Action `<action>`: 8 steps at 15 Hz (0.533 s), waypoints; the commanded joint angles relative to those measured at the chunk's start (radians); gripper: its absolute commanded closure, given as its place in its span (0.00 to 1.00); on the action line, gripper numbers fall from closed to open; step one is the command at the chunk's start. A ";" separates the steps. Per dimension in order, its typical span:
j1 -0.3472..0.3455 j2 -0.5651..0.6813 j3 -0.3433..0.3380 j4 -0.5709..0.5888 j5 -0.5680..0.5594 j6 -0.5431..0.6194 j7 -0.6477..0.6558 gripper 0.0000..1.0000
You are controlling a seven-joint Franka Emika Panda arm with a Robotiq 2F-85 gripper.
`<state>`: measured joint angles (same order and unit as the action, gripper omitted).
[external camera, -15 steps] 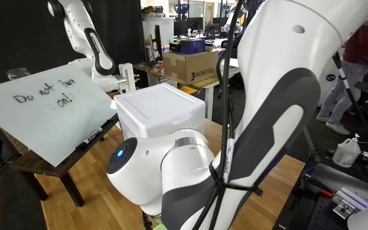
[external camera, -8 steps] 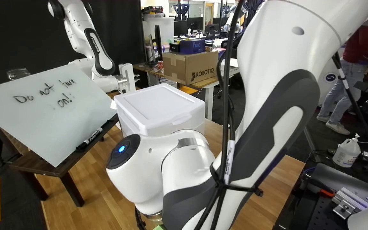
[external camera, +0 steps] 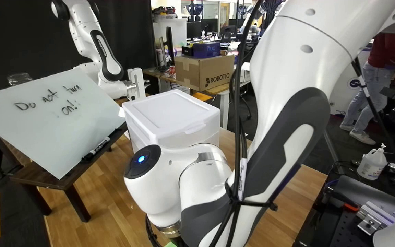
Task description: Put the blue object in the orange tea pot and move the light-green bowl to the right
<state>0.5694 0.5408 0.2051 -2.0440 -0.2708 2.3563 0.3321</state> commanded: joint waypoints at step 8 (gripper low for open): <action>0.037 -0.032 -0.026 -0.077 -0.001 0.043 0.152 0.00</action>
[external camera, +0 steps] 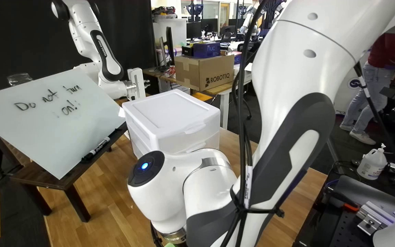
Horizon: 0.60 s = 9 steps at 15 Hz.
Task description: Put the blue object in the orange tea pot and move the light-green bowl to the right
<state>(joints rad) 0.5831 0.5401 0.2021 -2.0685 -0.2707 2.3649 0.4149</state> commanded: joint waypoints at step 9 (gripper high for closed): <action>0.020 -0.026 -0.022 -0.110 0.008 0.090 0.089 0.52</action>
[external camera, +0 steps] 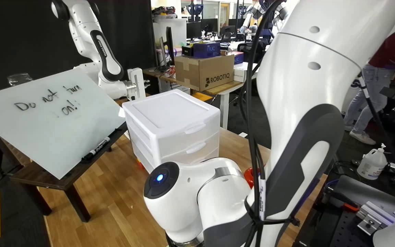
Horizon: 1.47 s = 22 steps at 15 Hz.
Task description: Put the blue object in the orange tea pot and move the light-green bowl to the right
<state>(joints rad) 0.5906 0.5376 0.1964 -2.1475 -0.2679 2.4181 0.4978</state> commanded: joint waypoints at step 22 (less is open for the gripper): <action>-0.001 -0.186 -0.083 -0.191 -0.009 0.154 0.132 0.98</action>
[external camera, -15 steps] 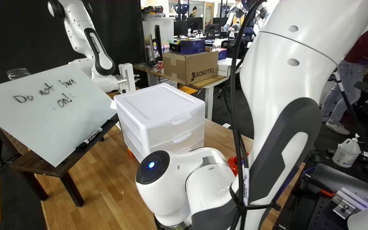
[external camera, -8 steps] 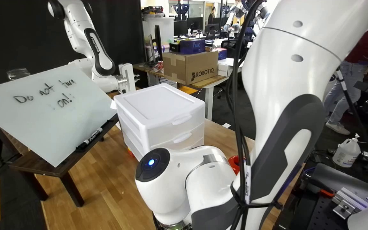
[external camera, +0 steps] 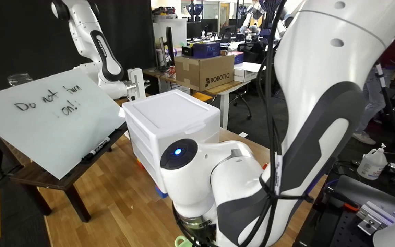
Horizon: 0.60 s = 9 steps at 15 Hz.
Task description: Put the blue object in the orange tea pot and move the light-green bowl to the right
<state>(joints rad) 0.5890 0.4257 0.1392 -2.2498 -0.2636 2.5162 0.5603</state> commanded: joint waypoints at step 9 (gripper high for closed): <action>-0.026 -0.218 -0.039 -0.266 -0.076 0.124 0.254 0.98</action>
<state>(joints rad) 0.5786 0.2731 0.0944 -2.4430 -0.2908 2.5870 0.7434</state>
